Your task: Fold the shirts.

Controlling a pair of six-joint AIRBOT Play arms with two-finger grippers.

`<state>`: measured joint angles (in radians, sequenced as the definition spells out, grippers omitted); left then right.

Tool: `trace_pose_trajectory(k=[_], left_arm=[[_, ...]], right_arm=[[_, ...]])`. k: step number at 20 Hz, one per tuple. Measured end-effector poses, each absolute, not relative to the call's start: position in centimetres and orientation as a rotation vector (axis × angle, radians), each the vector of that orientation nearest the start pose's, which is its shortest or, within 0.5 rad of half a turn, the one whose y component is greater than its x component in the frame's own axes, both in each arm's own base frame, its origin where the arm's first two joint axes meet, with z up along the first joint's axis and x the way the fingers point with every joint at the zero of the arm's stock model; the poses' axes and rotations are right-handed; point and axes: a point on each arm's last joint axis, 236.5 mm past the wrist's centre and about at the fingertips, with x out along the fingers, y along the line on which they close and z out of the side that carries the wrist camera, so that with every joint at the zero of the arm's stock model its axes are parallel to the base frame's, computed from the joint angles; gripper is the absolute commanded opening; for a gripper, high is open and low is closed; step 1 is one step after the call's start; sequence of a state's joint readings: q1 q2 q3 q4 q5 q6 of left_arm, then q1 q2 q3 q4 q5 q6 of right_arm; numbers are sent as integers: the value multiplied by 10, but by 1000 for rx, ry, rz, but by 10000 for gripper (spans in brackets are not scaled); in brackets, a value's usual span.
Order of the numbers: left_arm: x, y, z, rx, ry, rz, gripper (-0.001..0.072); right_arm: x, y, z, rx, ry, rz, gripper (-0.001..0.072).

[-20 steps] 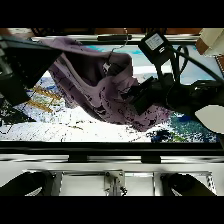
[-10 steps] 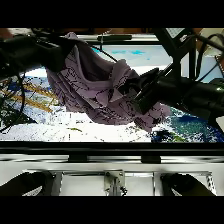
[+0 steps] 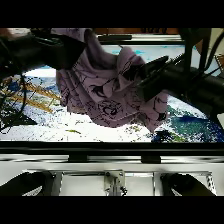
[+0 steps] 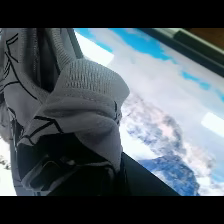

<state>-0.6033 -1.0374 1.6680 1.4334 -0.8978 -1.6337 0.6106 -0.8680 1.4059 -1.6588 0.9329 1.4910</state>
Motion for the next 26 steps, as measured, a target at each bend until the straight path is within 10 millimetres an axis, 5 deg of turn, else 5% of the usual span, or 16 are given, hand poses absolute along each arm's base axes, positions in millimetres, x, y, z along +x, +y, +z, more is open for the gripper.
trace_pose_trajectory(k=[5, 9, 16, 20, 26], left_arm=[[304, -243, 431, -71, 176, -710, 617], [291, -236, 443, -68, 155, -718, 616], [285, -234, 424, -33, 233, -722, 607], [283, -232, 414, -14, 276, -720, 607], [280, -230, 401, 9, 327, -718, 607]], right_arm=[[342, 150, 351, -283, 277, 315, 67], [341, 54, 397, -329, 240, -34, 67], [263, -129, 475, -267, 193, -629, 68], [227, -184, 482, -199, 192, -841, 68], [206, -243, 498, -50, 45, -1075, 68]])
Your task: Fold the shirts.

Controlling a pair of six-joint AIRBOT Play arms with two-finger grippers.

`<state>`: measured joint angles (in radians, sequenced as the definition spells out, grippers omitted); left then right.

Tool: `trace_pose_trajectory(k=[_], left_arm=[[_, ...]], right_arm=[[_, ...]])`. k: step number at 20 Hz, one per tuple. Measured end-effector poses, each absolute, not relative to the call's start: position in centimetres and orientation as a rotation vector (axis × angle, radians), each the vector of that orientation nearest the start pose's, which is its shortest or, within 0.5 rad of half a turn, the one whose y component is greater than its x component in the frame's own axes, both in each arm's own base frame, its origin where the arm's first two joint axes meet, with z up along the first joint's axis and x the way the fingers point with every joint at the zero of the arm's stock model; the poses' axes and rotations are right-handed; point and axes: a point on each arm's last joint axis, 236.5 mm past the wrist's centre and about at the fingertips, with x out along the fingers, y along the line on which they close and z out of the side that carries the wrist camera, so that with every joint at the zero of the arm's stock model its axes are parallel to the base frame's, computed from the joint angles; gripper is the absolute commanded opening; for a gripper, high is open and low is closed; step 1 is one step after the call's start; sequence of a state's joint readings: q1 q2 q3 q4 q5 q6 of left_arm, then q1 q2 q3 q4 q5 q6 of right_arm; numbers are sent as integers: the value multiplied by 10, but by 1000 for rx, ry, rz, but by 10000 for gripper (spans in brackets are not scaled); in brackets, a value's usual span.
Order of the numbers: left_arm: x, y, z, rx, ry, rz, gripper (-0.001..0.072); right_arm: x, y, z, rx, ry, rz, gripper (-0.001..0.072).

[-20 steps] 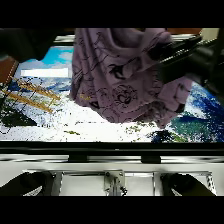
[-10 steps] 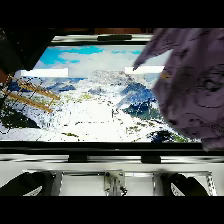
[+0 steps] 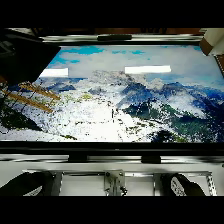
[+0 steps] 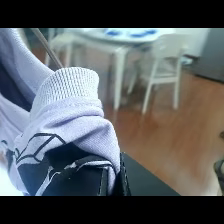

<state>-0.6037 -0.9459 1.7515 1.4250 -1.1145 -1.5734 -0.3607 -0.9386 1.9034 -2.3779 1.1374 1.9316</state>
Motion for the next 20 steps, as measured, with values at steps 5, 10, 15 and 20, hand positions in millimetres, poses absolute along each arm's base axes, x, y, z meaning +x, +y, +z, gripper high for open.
trace_pose_trajectory(k=[5, 10, 15, 20], left_arm=[[282, -225, 396, 33, 343, -698, 607], [291, -211, 391, 81, 348, -632, 605], [297, -201, 390, 80, 353, -589, 605], [299, -198, 389, 34, 367, -569, 604]], right_arm=[[189, -286, 503, -36, -19, -1225, 68], [169, -336, 482, -22, 32, -1376, 69], [151, -389, 459, -6, 69, -1473, 68], [127, -433, 452, -14, 39, -1531, 68]])
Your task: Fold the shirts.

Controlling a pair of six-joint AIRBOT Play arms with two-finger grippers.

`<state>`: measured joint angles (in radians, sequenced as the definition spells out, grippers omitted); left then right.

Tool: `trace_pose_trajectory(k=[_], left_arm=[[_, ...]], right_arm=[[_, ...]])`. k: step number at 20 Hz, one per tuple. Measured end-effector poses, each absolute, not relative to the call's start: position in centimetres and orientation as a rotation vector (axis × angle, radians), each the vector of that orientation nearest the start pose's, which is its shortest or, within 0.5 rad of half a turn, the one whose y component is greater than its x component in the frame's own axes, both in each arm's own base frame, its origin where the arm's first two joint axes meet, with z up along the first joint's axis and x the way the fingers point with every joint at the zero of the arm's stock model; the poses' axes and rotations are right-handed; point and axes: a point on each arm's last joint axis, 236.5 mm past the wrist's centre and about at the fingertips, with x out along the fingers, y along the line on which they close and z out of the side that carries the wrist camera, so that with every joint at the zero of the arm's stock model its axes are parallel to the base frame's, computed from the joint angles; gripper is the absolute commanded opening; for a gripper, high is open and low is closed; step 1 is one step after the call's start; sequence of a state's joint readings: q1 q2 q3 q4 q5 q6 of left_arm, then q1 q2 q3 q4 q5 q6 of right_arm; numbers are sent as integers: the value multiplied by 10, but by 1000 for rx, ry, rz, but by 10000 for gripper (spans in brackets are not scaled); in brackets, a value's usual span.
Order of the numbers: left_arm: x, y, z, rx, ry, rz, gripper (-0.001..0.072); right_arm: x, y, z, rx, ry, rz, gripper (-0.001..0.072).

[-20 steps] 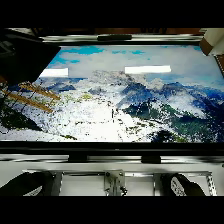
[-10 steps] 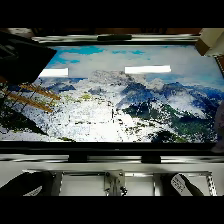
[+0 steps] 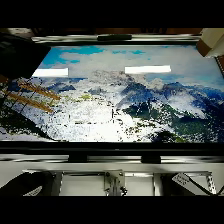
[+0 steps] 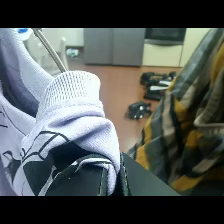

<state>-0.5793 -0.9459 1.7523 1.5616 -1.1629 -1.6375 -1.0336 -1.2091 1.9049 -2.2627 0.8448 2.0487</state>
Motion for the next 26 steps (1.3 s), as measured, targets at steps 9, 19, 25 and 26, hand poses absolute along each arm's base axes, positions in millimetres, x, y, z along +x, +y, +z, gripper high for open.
trace_pose_trajectory(k=[9, 19, 25, 26], left_arm=[[299, -198, 389, -41, 392, -552, 604], [294, -194, 373, -81, 477, -529, 603], [289, -196, 368, -124, 518, -528, 603], [289, -196, 367, -138, 526, -527, 603]], right_arm=[[64, -469, 467, -38, -95, -1622, 68], [-2, -497, 464, -14, -193, -1704, 67], [-24, -517, 460, -27, -226, -1720, 67], [-24, -521, 462, -30, -239, -1715, 67]])
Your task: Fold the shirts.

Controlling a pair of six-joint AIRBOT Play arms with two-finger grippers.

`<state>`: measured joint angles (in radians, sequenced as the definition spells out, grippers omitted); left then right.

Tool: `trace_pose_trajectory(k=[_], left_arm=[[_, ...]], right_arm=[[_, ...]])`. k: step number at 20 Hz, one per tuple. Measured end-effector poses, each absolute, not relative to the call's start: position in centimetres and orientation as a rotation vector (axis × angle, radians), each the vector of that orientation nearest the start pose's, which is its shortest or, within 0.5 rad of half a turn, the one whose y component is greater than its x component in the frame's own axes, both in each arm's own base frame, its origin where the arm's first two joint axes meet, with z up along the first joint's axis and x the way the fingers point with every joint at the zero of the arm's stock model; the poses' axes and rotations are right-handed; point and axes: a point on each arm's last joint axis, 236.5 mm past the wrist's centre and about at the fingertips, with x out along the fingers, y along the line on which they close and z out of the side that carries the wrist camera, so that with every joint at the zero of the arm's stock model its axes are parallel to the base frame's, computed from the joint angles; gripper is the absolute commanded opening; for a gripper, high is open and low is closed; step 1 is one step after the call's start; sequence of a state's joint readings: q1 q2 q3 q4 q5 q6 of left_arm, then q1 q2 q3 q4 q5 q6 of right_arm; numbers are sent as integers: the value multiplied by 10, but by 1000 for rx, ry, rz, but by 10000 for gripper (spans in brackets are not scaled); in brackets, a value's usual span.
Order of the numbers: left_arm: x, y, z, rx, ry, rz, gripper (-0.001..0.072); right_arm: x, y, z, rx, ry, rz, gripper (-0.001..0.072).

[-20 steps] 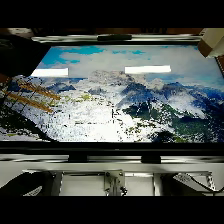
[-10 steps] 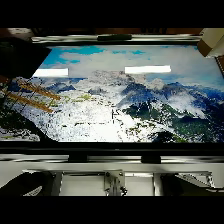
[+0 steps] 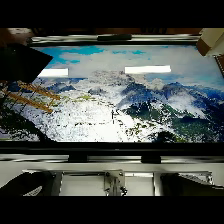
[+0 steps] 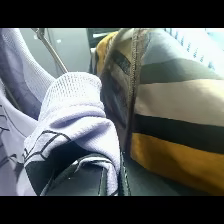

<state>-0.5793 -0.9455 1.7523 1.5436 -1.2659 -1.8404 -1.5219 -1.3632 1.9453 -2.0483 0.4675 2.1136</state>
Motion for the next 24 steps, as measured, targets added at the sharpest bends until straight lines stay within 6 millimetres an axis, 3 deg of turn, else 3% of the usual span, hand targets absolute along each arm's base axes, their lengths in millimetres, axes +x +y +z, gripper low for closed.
trace_pose_trajectory(k=[5, 13, 14, 15, 16, 24], left_arm=[[283, -203, 367, -196, 552, -548, 603], [272, -218, 368, -265, 588, -607, 601], [271, -218, 368, -269, 590, -610, 601], [271, -219, 368, -271, 592, -611, 601], [271, -219, 368, -274, 593, -612, 601], [268, -223, 369, -284, 601, -629, 602]], right_arm=[[-21, -537, 477, -59, -303, -1687, 67], [-23, -561, 449, -1, -260, -1705, 79], [-23, -562, 448, 8, -262, -1703, 216], [-23, -562, 447, 23, -267, -1700, 408], [-22, -561, 447, 32, -269, -1699, 465], [-24, -522, 472, 72, -291, -1698, 464]])
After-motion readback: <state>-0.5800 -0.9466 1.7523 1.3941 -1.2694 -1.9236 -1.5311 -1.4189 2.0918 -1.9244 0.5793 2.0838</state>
